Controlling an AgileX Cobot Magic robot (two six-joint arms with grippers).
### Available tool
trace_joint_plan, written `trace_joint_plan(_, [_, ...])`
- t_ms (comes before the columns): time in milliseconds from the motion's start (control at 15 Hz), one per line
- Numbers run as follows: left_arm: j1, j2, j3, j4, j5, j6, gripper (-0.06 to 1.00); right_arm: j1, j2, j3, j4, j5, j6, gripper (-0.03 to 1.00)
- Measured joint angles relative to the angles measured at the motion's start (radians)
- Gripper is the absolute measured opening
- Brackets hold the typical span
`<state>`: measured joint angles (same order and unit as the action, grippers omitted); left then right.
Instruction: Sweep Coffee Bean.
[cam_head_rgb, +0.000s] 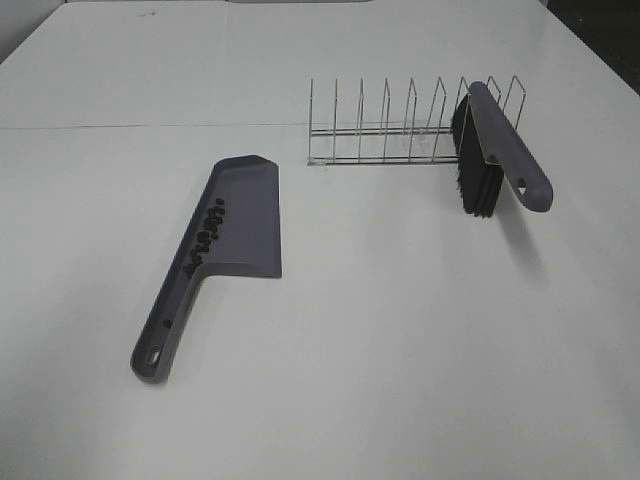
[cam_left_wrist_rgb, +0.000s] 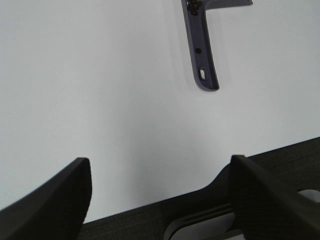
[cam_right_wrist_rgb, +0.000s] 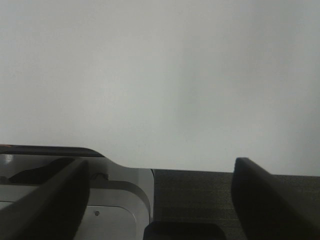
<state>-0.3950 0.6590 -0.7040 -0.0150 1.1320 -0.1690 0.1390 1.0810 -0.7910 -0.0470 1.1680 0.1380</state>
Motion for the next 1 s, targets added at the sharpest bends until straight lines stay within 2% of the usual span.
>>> trace_joint_plan(333, [0.000,-0.344,0.187,-0.013,-0.057,0.050,0.69,0.000,-0.448,0.198,0.000,-0.011,-0.026,0.66])
trace_joint_plan(467, [0.000,-0.436,0.199,-0.048,-0.071,0.091,0.69,0.000,-0.640,0.243,0.002,-0.009,-0.047,0.66])
trace_joint_plan(667, [0.000,-0.481,0.206,-0.075,-0.072,0.189,0.69,0.000,-0.915,0.252,0.004,-0.041,-0.115,0.66])
trace_joint_plan(800, [0.000,-0.481,0.206,-0.091,-0.072,0.220,0.69,0.000,-1.051,0.279,0.011,-0.085,-0.153,0.65])
trace_joint_plan(1000, [0.000,-0.481,0.206,-0.093,-0.072,0.250,0.69,0.001,-1.083,0.283,0.034,-0.104,-0.184,0.65])
